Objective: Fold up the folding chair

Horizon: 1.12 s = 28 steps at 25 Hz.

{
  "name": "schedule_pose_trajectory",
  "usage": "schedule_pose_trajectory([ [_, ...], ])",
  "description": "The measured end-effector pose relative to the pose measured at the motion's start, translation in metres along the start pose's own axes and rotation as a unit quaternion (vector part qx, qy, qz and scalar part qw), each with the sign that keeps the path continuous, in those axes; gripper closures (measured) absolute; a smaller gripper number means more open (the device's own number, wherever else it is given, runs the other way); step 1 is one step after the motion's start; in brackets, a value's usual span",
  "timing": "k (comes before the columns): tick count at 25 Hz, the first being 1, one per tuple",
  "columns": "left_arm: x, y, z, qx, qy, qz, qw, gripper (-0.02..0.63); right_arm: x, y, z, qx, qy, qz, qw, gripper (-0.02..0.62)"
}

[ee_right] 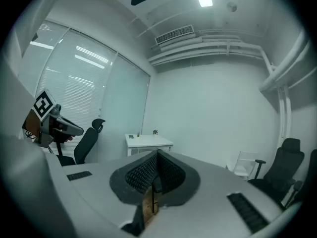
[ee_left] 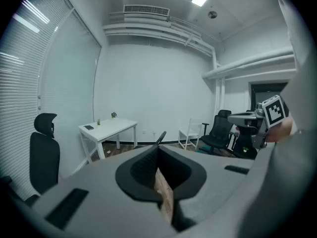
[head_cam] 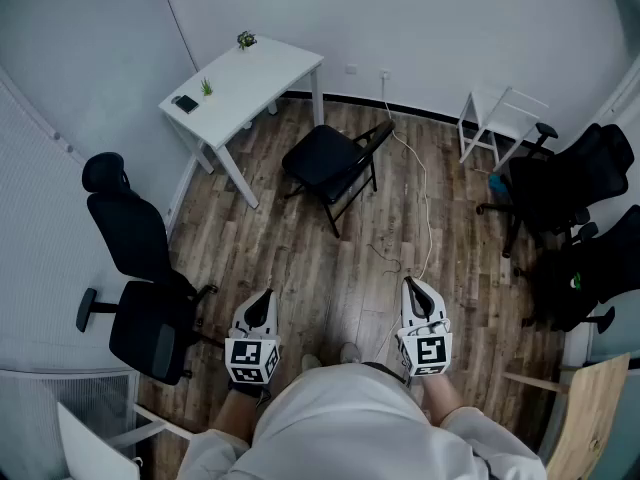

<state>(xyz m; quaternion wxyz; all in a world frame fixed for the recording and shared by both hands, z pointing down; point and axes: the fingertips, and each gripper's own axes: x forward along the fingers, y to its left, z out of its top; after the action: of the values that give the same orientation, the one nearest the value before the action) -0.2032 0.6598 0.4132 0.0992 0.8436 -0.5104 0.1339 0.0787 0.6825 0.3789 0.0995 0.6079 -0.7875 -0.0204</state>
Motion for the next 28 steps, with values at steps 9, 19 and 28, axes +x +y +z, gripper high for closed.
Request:
schedule_pose_trajectory([
  [9,-0.003,-0.008,-0.002,0.001,-0.001,0.001,1.0000,0.598,-0.007,-0.001,-0.002,0.001,-0.002,0.001,1.000,0.574],
  [19,-0.010,-0.029,0.009,0.004,-0.035,-0.031,0.9989,0.467,-0.021,-0.012,0.005,0.015,-0.029,-0.006,0.999,0.572],
  [28,-0.006,-0.038,0.014,0.008,-0.040,-0.034,0.9986,0.149,-0.024,-0.030,0.008,-0.007,-0.039,0.010,0.999,0.158],
])
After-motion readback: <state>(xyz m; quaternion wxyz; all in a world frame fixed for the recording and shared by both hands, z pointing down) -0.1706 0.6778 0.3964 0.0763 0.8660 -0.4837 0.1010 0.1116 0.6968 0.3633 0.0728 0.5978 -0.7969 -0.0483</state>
